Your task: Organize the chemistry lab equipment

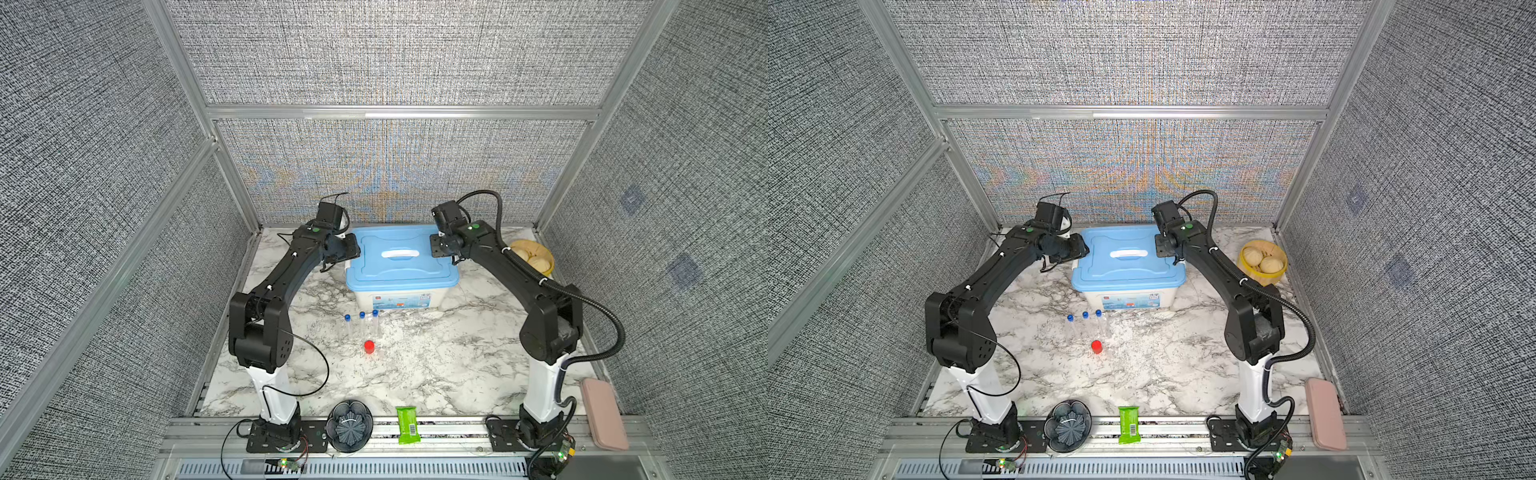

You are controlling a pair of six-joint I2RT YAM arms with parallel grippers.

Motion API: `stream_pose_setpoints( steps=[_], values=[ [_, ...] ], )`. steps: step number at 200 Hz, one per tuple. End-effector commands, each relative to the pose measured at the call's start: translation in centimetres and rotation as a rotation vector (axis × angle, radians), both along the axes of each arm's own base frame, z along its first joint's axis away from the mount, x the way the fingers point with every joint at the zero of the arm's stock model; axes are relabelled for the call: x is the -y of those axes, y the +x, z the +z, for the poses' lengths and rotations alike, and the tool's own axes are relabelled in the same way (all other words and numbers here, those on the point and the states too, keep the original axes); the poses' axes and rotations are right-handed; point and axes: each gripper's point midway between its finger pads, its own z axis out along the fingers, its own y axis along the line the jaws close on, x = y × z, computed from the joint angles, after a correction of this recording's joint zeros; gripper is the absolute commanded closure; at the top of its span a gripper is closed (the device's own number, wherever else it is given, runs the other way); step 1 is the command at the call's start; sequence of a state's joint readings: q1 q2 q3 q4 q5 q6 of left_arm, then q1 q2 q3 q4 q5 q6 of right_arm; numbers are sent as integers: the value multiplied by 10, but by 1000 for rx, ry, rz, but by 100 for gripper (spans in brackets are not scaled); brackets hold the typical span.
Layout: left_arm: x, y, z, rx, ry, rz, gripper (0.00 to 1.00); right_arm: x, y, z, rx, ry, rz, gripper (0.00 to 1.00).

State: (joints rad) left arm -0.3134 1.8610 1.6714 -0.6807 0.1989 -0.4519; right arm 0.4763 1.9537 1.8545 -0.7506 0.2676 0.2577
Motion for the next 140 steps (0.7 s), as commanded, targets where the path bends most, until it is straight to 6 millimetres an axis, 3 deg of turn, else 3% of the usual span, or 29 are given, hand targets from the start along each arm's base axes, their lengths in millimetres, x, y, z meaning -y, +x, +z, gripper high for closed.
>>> stream_pose_setpoints(
  steps=[1,38,68,110,140],
  values=[
    [23,-16,4,-45,-70,-100,48,-15,-25,-17,-134,69,89,46],
    [6,-11,10,-27,3,-54,42,12,-22,-7,-113,64,42,42],
    [-8,-7,19,-3,34,-22,38,35,-20,15,-48,74,25,39],
    [-38,-8,61,108,95,46,33,57,-29,64,107,139,36,35],
    [-72,-25,91,201,202,126,28,83,-49,87,250,200,4,30]
  ],
)
